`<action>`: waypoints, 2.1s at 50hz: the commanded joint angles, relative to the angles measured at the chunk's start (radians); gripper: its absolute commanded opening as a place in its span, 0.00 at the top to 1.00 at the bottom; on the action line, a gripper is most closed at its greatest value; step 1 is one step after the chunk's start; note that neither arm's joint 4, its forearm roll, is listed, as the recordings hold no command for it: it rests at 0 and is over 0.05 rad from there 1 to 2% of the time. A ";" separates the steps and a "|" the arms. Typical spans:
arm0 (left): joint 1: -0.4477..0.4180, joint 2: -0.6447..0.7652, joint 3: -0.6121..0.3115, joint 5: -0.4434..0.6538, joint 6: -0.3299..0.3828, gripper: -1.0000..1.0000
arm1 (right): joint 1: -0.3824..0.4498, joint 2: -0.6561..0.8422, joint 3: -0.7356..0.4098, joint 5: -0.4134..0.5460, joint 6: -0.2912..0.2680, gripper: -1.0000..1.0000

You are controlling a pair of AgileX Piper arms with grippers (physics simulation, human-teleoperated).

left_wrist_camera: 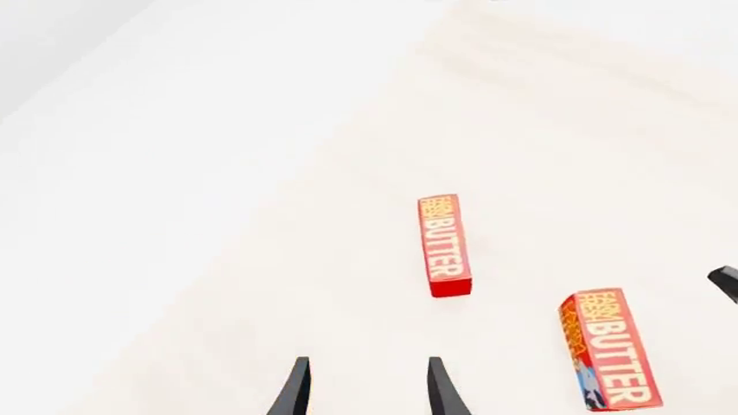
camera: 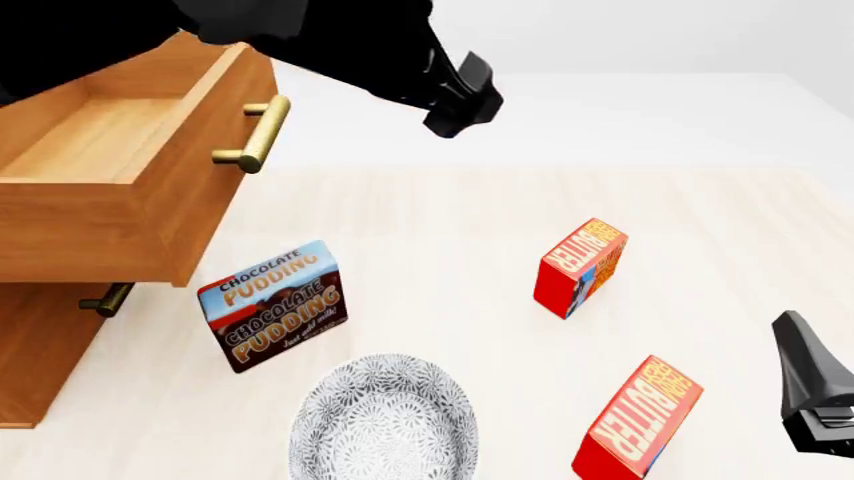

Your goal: Put the butter at the front in the top drawer of the cabinet and close it.

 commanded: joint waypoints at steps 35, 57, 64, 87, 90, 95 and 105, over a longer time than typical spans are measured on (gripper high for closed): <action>-0.085 0.185 0.076 -0.237 -0.195 0.00 | 0.000 0.002 0.001 -0.003 0.000 0.00; -0.116 0.323 -0.003 -0.262 -0.246 0.00 | 0.000 0.003 0.001 -0.003 0.000 0.00; -0.104 0.366 -0.017 -0.293 -0.278 0.00 | 0.000 0.002 0.001 -0.003 0.000 0.00; -0.117 0.507 -0.068 -0.354 -0.334 0.00 | 0.000 0.002 0.001 -0.003 0.000 0.00; -0.118 0.520 -0.075 -0.359 -0.340 0.00 | 0.000 0.002 0.001 -0.003 0.000 0.00; -0.119 0.541 -0.086 -0.364 -0.347 0.00 | 0.000 0.002 0.001 -0.003 0.000 0.00; -0.122 0.576 -0.098 -0.373 -0.360 0.00 | 0.000 0.002 0.001 -0.003 0.000 0.00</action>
